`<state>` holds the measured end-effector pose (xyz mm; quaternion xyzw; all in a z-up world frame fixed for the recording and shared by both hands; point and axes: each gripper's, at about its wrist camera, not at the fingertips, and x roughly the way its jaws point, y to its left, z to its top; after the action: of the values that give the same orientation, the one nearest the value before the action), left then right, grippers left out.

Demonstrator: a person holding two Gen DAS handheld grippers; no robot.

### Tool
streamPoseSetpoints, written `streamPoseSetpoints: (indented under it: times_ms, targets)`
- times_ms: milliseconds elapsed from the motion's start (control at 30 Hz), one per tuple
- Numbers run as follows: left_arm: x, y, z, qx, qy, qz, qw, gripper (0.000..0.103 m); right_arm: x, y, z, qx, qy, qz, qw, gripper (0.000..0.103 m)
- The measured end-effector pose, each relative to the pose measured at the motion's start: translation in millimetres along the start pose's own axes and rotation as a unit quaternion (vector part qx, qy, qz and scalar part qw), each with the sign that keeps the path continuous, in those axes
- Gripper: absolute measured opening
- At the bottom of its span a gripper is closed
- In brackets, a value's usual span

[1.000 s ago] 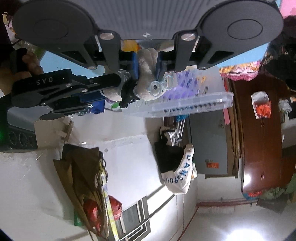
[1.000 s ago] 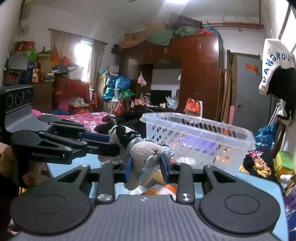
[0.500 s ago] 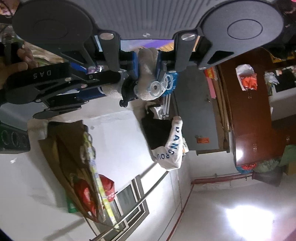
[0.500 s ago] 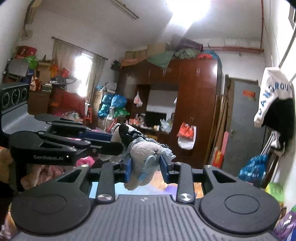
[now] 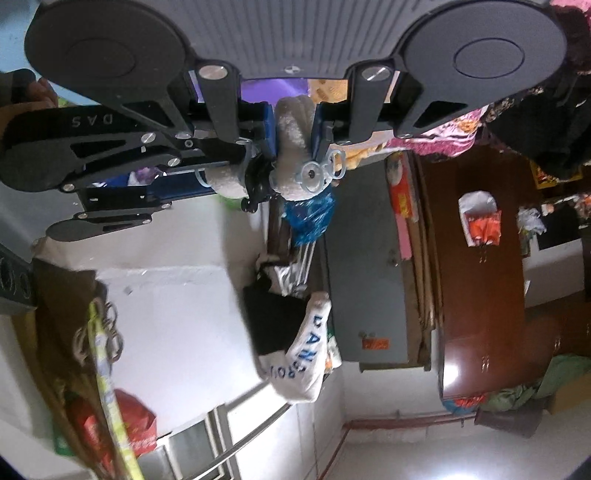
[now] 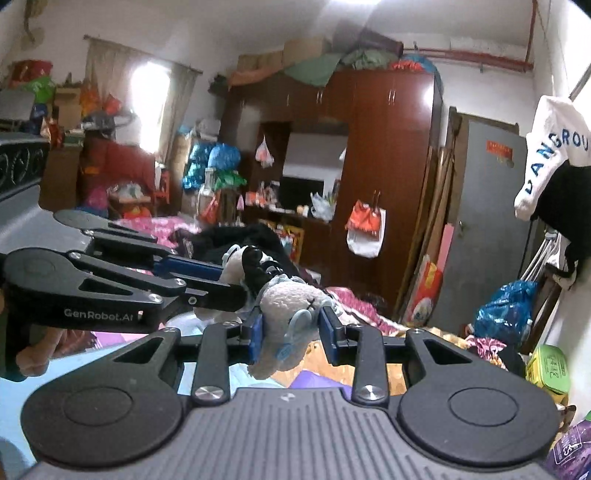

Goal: Organize objects
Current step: 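Carry the plush toy with both grippers into the basket and open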

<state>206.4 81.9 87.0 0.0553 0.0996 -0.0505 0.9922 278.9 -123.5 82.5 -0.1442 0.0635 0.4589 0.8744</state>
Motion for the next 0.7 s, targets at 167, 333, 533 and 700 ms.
streamPoseSetpoints:
  times_ms: [167,333,533,700]
  targets:
    - [8.7,7.9,-7.6,-0.008,0.014,0.006,0.9999,0.024,6.0,1.8,-5.3,0.001,0.013,0.0,1.0,0.035]
    - [10.5,6.7,-15.0,0.004,0.008,0.034,0.9994,0.049,2.2,2.6,-12.2,-0.009,0.022,-0.001,1.0,0.06]
    - [-21.5,-5.2,-24.0,0.032,-0.039,0.064,0.9966,0.09,-46.9,-1.7,-22.6,0.024,-0.02,-0.043,0.999,0.103]
    - [-45.9,-11.9,-26.0,0.012,-0.029,0.073,0.9969,0.09,-82.4,-8.2,-37.0,0.117,-0.009,-0.053,0.992,0.103]
